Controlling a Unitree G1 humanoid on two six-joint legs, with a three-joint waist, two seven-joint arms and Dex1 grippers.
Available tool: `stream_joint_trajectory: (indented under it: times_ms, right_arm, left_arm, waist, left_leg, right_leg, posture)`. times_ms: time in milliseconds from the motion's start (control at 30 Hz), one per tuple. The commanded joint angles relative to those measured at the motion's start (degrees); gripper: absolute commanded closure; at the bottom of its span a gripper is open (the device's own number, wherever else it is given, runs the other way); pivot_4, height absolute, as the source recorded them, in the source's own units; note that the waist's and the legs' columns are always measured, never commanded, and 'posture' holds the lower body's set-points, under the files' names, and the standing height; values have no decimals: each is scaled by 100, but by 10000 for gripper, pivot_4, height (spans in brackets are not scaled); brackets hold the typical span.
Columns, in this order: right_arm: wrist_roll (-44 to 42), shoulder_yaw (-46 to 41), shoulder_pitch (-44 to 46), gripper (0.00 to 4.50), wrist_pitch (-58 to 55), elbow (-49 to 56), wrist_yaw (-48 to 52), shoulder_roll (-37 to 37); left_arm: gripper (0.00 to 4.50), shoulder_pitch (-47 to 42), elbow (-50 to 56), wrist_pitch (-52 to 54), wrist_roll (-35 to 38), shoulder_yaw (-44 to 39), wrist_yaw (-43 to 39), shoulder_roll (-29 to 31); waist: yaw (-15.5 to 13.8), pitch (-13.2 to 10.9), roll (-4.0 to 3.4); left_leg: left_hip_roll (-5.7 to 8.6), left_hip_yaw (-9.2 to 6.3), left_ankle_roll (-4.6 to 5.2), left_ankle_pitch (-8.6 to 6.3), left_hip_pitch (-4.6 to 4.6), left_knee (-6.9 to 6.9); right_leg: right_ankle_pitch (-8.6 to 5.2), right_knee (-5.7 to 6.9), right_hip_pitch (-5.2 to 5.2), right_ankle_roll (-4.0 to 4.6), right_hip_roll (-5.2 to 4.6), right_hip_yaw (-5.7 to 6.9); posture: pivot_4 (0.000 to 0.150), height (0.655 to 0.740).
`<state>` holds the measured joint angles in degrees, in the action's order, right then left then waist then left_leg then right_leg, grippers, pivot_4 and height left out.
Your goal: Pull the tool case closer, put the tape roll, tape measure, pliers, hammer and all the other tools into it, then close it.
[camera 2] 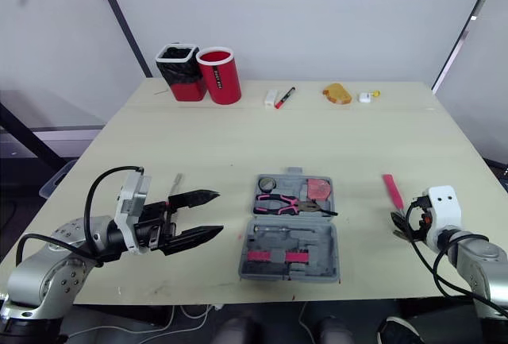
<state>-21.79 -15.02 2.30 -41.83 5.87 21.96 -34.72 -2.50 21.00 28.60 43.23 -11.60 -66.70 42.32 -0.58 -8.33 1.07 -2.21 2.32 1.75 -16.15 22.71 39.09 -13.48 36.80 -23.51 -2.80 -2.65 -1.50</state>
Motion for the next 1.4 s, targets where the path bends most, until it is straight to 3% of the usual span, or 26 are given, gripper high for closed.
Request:
stream_joint_trajectory:
  times_ms: [33, 400, 500, 700, 733, 967, 1133, 1267, 1400]
  right_arm:
    - [245, 62, 142, 0, 415, -265, -97, 156]
    - [723, 136, 515, 0, 1312, -1363, -373, 702]
    - [770, 194, 492, 11740, 1526, -1538, -324, 803]
    - [841, 308, 437, 42522, 1727, -1685, -183, 874]
    - [848, 310, 447, 44159, 1743, -1721, -162, 871]
    - [846, 272, 515, 44159, 1877, -1878, 29, 773]
    - [547, 121, 482, 44159, 1889, -1314, 533, 534]
    - [175, 154, 372, 44159, 1453, -169, 992, 201]
    - [-244, 739, 358, 44159, 640, 1805, 2008, -884]
  left_arm:
    - [860, -324, 363, 148, 310, 72, -117, 120]
    - [860, -264, 429, 150, 248, 88, -83, 117]
    - [0, -202, 450, 129, 227, 60, -9, 96]
    - [0, -141, 515, 91, 177, 91, 89, 99]
    - [0, -124, 536, 103, 197, 88, 100, 96]
    - [0, 30, 621, -305, -16, 90, 339, -194]
    - [0, 94, 447, -641, -57, 46, 190, -455]
    - [0, 167, 318, -1035, -109, -87, 109, -598]
    - [0, 285, -80, -781, 482, -438, -629, -244]
  waist:
    - [8, 0, 0]
    - [138, -2, -2]
    - [140, -1, -2]
    - [133, -1, -1]
    - [135, 0, 0]
    - [131, 6, 10]
    - [129, -3, -4]
    - [140, -15, -25]
    - [159, -22, -35]
  left_leg:
    - [0, 1, 0, 1, -2, 2]
    - [0, 8, 0, 1, -3, 3]
    - [-1, 7, 0, 1, -5, 2]
    - [0, 8, 0, 1, -8, 6]
    - [0, 8, 0, 1, -8, 6]
    - [-1, 12, 0, 1, -12, 6]
    - [0, 17, 0, 1, -12, 4]
    - [-1, 20, 0, 1, -11, 0]
    - [-7, 17, 1, 1, -14, -5]
  right_leg:
    - [1, 0, 1, 0, 0, -1]
    - [2, 2, 1, -3, 3, -11]
    - [2, 3, 1, -2, 5, -11]
    - [2, 4, 4, -3, 4, -17]
    - [2, 4, 4, -3, 4, -17]
    - [3, 4, 6, -3, 4, -23]
    - [3, 4, 5, -3, 5, -26]
    - [3, 4, 2, -4, 6, -27]
    - [3, 4, -6, -5, 8, -35]
  posture:
    - [1500, 7400]
    - [1500, 7400]
    - [1500, 7400]
    - [1500, 7400]
    - [1500, 7400]
    - [1500, 7400]
    - [1500, 7400]
    - [1500, 7400]
    - [1500, 7400]
